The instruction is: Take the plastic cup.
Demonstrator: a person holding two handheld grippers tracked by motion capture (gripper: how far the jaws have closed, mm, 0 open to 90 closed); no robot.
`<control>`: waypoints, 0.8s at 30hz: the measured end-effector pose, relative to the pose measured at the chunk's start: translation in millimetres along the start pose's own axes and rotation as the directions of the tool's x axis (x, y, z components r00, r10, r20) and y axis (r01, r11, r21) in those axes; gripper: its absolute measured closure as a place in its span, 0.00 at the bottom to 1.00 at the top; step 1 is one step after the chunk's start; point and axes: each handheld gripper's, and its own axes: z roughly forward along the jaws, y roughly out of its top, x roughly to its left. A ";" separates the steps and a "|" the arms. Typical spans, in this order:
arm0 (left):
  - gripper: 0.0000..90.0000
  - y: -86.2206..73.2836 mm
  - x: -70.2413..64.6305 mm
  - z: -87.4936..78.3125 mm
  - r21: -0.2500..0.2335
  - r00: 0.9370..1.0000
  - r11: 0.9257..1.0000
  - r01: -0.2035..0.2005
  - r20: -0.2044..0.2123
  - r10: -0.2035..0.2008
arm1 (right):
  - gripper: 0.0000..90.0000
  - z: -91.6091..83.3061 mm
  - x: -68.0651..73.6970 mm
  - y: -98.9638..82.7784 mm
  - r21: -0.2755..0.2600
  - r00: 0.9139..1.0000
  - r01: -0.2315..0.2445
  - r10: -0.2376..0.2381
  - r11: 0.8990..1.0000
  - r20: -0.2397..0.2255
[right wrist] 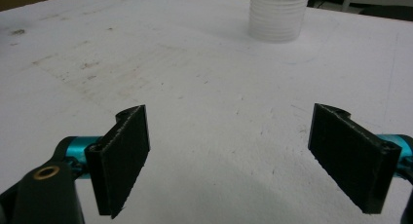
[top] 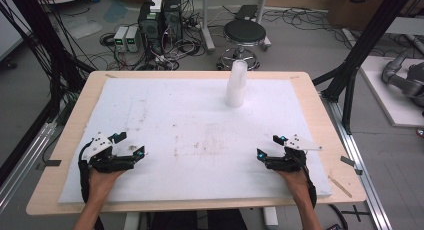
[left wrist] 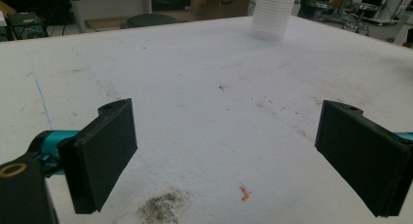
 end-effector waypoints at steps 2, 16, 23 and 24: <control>0.09 0.0 -0.4 0.1 0.003 1.000 1.000 -0.001 -0.001 0.001 | 0.16 0.3 -0.2 0.1 0.003 1.000 -0.002 0.002 1.000 -0.002; 0.09 0.3 -1.6 0.7 0.007 1.000 1.000 -0.013 -0.011 0.013 | 0.16 0.1 0.6 1.0 0.006 1.000 0.010 -0.010 1.000 -0.013; 0.09 0.7 -2.3 2.2 0.020 1.000 1.000 -0.015 -0.015 0.015 | 0.16 -6.5 -4.2 12.7 -0.017 1.000 0.000 -0.001 1.000 -0.020; 0.09 0.7 -2.6 2.3 0.021 1.000 1.000 -0.016 -0.015 0.017 | 0.16 -9.4 -6.1 18.6 -0.033 1.000 -0.008 0.007 0.999 -0.017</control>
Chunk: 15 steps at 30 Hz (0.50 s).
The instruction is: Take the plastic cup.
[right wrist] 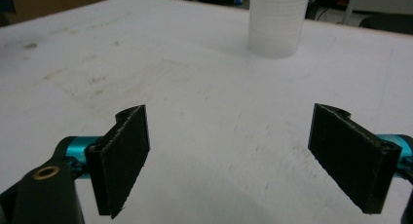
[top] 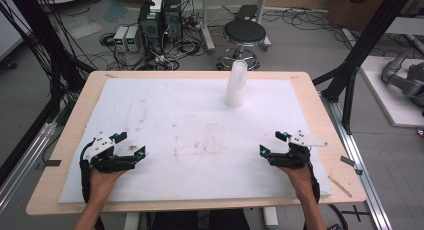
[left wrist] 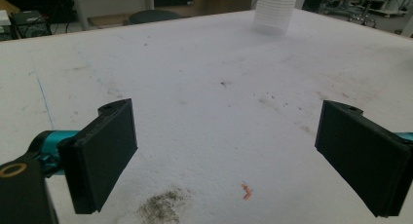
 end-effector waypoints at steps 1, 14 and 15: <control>0.09 0.1 -0.2 0.1 0.001 1.000 1.000 -0.004 0.001 0.004 | 0.16 -4.4 -3.7 10.7 -0.018 1.000 -0.006 0.006 1.000 0.002; 0.09 0.6 -0.3 1.1 0.013 1.000 1.000 -0.008 0.005 0.008 | 0.16 -18.7 -23.7 77.4 -0.070 0.999 0.017 -0.020 0.997 -0.037; 0.09 0.6 -0.3 1.3 0.014 1.000 1.000 -0.008 0.005 0.008 | 0.16 -17.9 -26.2 83.2 -0.071 0.999 0.021 -0.024 0.997 -0.038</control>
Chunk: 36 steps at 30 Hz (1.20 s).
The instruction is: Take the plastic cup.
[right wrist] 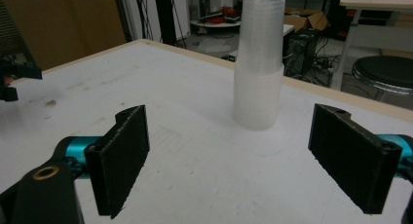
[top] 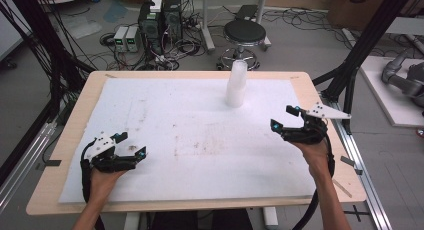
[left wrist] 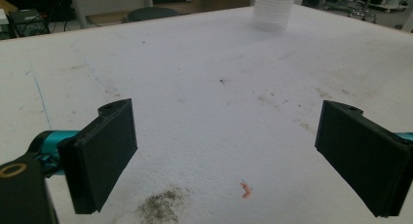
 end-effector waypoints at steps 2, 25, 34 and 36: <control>0.09 0.2 0.1 0.5 0.004 1.000 1.000 0.001 -0.001 -0.001 | 0.15 3.1 -5.8 11.1 0.005 1.000 0.003 -0.003 1.000 -0.006; 0.09 0.7 -0.5 1.6 0.019 1.000 1.000 -0.008 -0.003 0.008 | 0.15 59.2 -50.6 95.5 0.108 0.994 0.085 -0.078 0.990 -0.075; 0.09 0.8 -1.1 2.0 0.023 1.000 1.000 -0.011 -0.003 0.011 | 0.15 89.8 -58.2 122.1 0.156 0.983 0.131 -0.108 0.979 -0.148; 0.09 0.8 -1.3 2.2 0.022 1.000 1.000 -0.011 -0.004 0.011 | 0.15 94.9 -60.8 125.1 0.160 0.983 0.131 -0.107 0.978 -0.151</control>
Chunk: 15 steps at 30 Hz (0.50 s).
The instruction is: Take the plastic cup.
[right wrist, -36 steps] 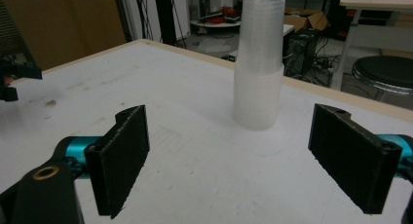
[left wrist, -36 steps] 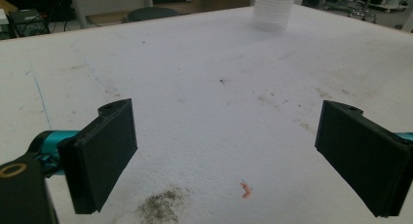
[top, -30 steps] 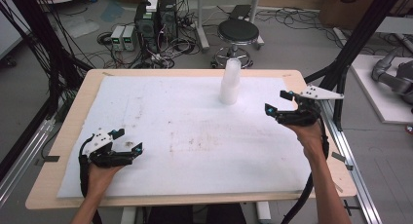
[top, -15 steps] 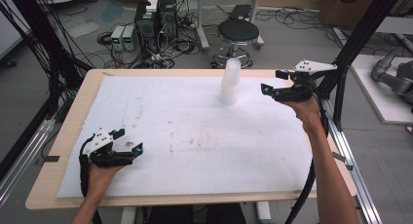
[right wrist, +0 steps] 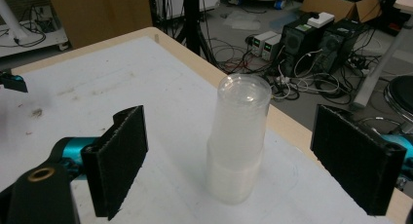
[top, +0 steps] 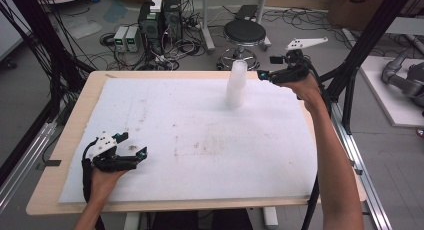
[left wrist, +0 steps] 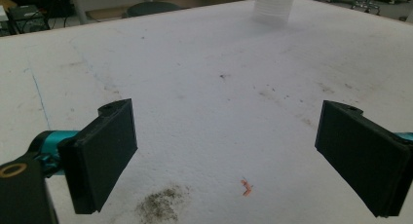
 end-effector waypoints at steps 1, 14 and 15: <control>0.09 0.0 0.0 0.0 0.000 1.000 1.000 0.000 0.000 0.000 | 0.15 2.2 -2.3 1.6 0.007 1.000 0.002 -0.002 1.000 -0.001; 0.09 0.2 -0.8 0.5 0.005 1.000 1.000 -0.015 -0.001 0.015 | 0.14 35.4 -26.9 8.5 0.058 0.998 0.004 -0.001 0.998 -0.059; 0.09 0.2 -1.1 0.5 0.005 1.000 1.000 -0.014 -0.002 0.014 | 0.14 38.2 -26.9 7.5 0.069 0.998 -0.010 0.014 0.998 -0.061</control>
